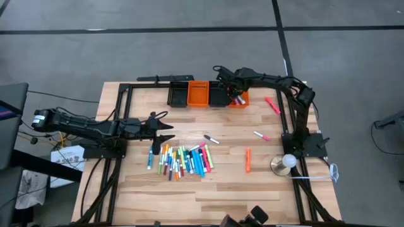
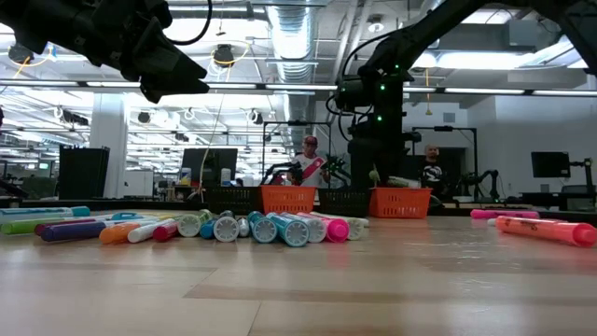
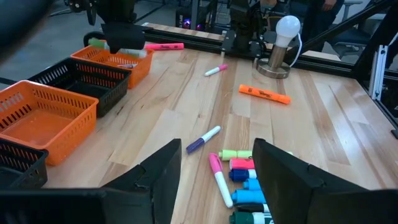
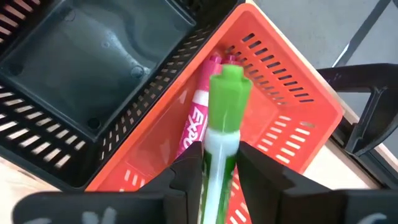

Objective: Pick & Place Markers
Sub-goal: Put the light green marker pen into the right orange bin, then put the blue marker pen into the right orange bin

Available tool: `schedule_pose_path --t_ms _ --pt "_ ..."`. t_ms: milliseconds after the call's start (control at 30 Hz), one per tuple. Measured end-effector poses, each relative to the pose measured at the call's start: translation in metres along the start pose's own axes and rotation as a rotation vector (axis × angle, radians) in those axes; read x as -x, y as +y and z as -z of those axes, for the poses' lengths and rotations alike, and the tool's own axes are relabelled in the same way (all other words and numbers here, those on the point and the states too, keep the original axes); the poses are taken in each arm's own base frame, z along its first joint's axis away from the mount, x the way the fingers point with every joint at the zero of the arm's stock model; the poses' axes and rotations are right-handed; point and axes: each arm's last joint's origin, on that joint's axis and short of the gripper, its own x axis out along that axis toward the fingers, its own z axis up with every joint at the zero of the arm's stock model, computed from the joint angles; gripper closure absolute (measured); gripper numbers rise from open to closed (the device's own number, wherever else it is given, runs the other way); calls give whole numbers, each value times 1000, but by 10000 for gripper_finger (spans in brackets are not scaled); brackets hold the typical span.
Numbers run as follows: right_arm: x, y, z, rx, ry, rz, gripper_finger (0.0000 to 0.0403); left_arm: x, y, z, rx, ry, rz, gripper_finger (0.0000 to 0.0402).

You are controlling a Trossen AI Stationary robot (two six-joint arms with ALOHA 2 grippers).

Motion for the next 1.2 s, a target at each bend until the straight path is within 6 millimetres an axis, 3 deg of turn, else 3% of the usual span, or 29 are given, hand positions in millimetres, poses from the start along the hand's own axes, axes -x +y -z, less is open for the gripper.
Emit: schedule_pose_path --t_ms 333,633,967,1200 --pt "0 0 0 0 0 2 259 0 0 0 0 0 0 206" --pt "6 4 5 27 13 49 258 0 0 0 0 0 0 206" --pt "59 24 19 52 -125 25 271 0 0 0 0 0 0 206" --pt "97 57 37 76 -241 -56 266 0 0 0 0 0 0 206"
